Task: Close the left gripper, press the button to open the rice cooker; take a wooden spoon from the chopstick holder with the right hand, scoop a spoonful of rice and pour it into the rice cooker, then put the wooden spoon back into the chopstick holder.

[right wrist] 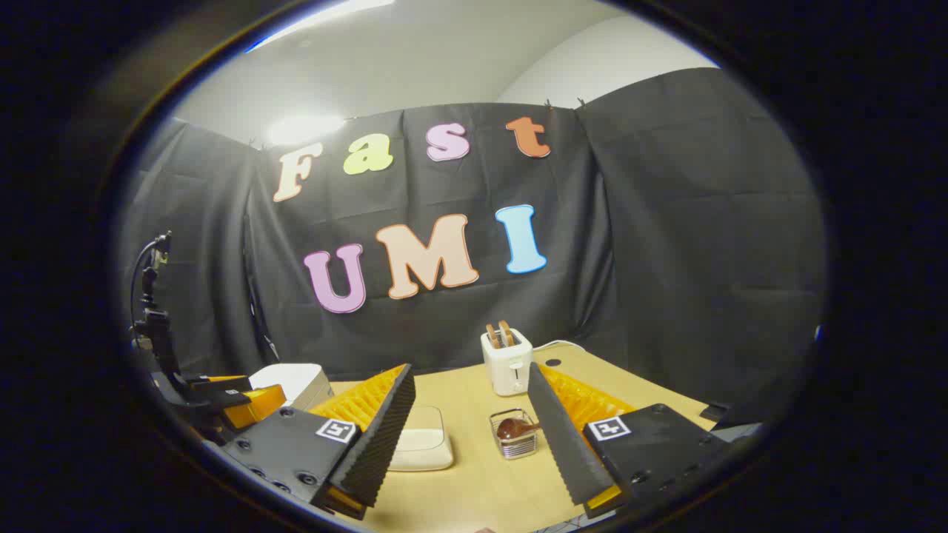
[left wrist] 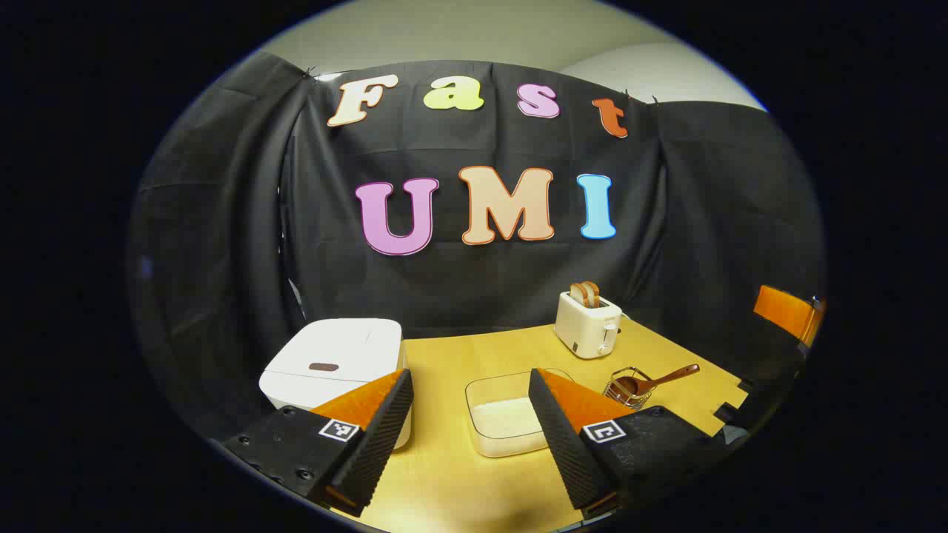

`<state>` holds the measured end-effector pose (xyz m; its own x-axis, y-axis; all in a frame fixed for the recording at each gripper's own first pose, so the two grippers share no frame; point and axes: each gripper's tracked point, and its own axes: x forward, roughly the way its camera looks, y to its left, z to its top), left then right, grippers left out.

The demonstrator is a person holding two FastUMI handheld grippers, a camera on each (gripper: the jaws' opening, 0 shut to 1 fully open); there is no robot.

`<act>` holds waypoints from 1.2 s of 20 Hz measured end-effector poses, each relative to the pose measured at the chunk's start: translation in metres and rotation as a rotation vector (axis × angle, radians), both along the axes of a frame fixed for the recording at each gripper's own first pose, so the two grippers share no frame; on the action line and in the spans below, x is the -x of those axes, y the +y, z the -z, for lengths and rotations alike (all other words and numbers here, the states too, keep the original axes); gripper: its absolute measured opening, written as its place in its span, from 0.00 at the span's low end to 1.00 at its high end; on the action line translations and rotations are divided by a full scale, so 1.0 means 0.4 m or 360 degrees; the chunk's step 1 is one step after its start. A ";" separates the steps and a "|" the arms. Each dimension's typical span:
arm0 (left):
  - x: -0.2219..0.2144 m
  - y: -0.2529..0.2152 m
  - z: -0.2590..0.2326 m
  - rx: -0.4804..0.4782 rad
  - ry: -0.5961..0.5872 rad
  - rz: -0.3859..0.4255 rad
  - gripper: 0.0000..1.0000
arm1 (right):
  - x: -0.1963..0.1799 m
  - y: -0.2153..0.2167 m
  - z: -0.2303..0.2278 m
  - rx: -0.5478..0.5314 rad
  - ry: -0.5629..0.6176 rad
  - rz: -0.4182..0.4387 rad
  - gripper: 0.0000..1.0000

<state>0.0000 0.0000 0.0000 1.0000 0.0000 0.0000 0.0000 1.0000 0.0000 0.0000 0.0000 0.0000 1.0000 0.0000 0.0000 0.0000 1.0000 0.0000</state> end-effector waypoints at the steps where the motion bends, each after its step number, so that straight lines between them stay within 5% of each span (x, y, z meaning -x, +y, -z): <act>1: -0.004 -0.006 -0.003 0.0003 0.0001 0.0003 0.93 | -0.001 -0.006 0.000 0.0005 -0.0002 0.0002 0.98; 24: 0.027 -0.009 0.019 0.0122 -0.0021 -0.0204 0.92 | -0.036 -0.069 0.009 0.0045 0.0050 -0.0171 0.98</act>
<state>-0.0109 -0.0037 -0.0075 0.9917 0.1281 0.0085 -0.1270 0.9889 -0.0774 0.0145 -0.0275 -0.0036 0.9938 0.1065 -0.0332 -0.1074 0.9939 -0.0266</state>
